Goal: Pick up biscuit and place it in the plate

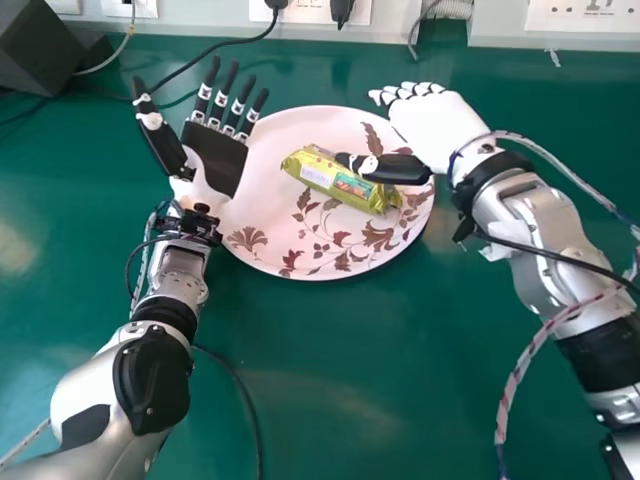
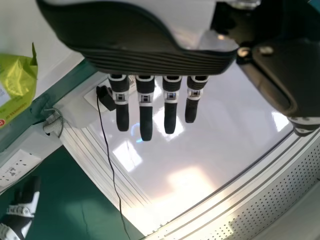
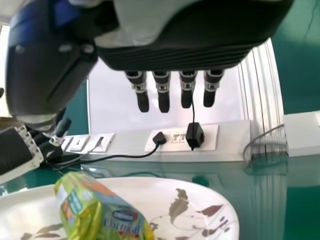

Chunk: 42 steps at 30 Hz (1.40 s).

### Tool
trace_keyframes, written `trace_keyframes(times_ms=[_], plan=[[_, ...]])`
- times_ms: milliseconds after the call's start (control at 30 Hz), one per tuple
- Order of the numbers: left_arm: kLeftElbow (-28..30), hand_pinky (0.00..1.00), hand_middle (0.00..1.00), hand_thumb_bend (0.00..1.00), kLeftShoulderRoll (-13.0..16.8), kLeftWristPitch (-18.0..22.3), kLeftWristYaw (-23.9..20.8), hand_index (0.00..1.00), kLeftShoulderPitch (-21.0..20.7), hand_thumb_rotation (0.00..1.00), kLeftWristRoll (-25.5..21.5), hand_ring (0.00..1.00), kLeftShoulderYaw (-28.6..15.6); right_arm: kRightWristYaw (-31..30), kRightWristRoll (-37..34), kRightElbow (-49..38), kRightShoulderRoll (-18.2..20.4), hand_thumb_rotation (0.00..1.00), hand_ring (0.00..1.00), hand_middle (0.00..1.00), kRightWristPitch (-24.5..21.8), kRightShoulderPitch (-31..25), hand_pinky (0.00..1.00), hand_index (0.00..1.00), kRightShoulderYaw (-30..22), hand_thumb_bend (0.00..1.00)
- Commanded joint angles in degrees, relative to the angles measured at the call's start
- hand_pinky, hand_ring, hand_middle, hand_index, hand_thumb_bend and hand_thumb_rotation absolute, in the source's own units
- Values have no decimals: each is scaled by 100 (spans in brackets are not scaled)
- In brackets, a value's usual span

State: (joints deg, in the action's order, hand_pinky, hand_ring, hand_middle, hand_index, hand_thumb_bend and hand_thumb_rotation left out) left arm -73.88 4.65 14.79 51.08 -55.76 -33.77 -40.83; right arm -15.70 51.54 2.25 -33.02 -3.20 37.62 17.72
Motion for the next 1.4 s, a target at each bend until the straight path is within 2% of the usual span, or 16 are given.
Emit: trace_keyframes(times_ms=[0, 133, 233, 500, 700, 833, 967, 1133, 1367], plan=[[-143, 81, 87, 99, -85, -71, -29, 93, 273, 60, 7, 79, -1, -55, -39, -226, -27, 90, 100, 100, -17, -123, 100, 100, -80, 86], [-134, 82, 88, 99, -93, 52, -17, 94, 279, 61, 81, 80, 58, -191, -55, -539, -17, 94, 100, 100, -135, -228, 100, 100, -168, 86], [-137, 83, 88, 99, -95, 57, -81, 95, 276, 61, 93, 81, 61, -235, -73, -746, -3, 92, 100, 100, -201, -317, 100, 100, -240, 86], [-133, 82, 89, 98, -105, 70, -103, 95, 276, 61, 103, 80, 60, -166, -113, -985, 8, 93, 100, 100, -186, -511, 100, 100, -349, 84], [-128, 80, 87, 99, -105, 192, -139, 93, 290, 59, 171, 79, 112, 71, -196, -1040, 94, 94, 100, 100, -117, -643, 100, 100, -437, 83], [-138, 72, 86, 100, -97, 128, -114, 92, 288, 58, 134, 76, 81, 352, -289, -1044, 161, 95, 100, 100, -17, -745, 100, 100, -536, 82], [-133, 68, 85, 100, -94, 105, -91, 92, 286, 60, 128, 75, 80, 561, -383, -1138, 204, 94, 100, 100, 33, -882, 100, 100, -673, 82], [-138, 67, 83, 100, -89, 92, -125, 91, 281, 61, 139, 75, 86, 872, -475, -1305, 213, 93, 100, 100, 188, -1084, 100, 100, -849, 83], [-146, 69, 84, 99, -81, 20, -77, 92, 270, 63, 109, 77, 60, 916, -629, -1484, 218, 92, 100, 100, 266, -1274, 100, 100, -1012, 85]])
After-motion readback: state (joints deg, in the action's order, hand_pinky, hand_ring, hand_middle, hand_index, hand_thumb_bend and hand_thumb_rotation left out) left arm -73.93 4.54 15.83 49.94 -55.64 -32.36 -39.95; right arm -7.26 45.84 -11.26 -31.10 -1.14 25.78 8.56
